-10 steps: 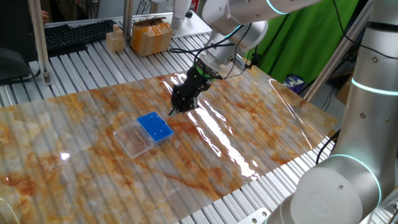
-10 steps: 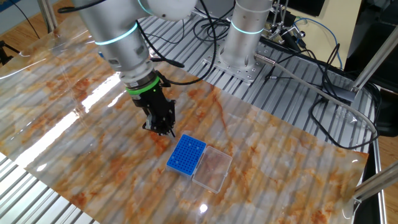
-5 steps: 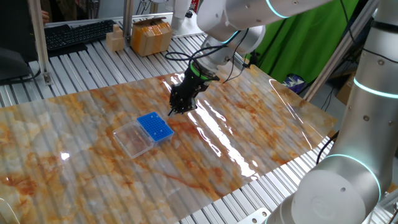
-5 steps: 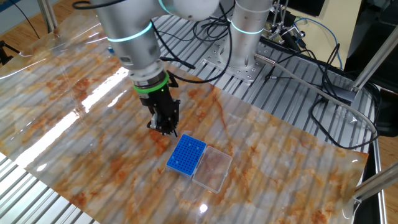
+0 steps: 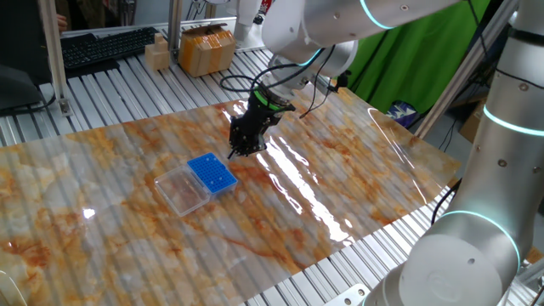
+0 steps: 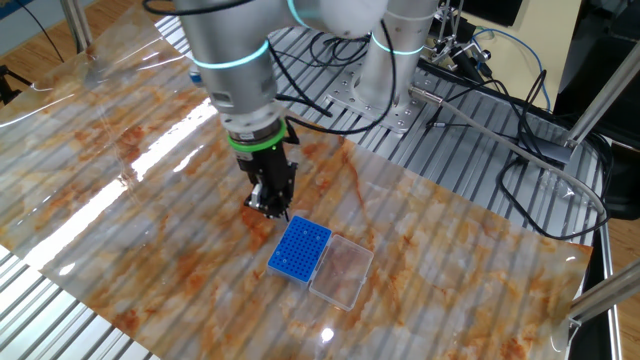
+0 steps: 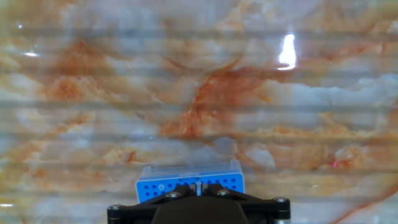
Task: Insert a small pipette tip into the holder for small pipette tips
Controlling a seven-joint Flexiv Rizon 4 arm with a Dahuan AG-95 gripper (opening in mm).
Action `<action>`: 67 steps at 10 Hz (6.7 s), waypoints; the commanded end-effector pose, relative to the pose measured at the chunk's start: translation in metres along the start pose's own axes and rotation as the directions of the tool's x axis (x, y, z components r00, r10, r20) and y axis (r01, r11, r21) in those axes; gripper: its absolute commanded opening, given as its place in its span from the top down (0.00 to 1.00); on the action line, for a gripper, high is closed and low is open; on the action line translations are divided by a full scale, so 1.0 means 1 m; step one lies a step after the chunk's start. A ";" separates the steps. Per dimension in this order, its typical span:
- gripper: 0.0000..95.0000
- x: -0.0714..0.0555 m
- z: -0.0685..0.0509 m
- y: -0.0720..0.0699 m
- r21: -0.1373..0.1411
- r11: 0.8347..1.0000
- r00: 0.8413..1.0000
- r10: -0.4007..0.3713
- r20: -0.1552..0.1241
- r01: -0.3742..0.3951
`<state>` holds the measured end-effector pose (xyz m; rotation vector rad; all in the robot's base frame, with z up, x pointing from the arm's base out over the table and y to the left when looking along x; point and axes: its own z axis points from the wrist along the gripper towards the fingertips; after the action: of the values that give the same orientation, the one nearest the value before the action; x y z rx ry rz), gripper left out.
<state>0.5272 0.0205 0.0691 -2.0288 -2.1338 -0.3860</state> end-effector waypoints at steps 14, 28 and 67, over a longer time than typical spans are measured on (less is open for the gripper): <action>1.00 0.005 0.007 0.003 -0.015 1.000 0.985 0.018 0.174 -0.016; 1.00 0.006 0.011 0.005 -0.013 1.000 0.952 0.014 0.305 -0.010; 1.00 0.011 0.014 0.005 -0.037 0.999 0.896 0.021 0.444 -0.005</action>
<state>0.5330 0.0347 0.0592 -2.3328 -2.3687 0.0618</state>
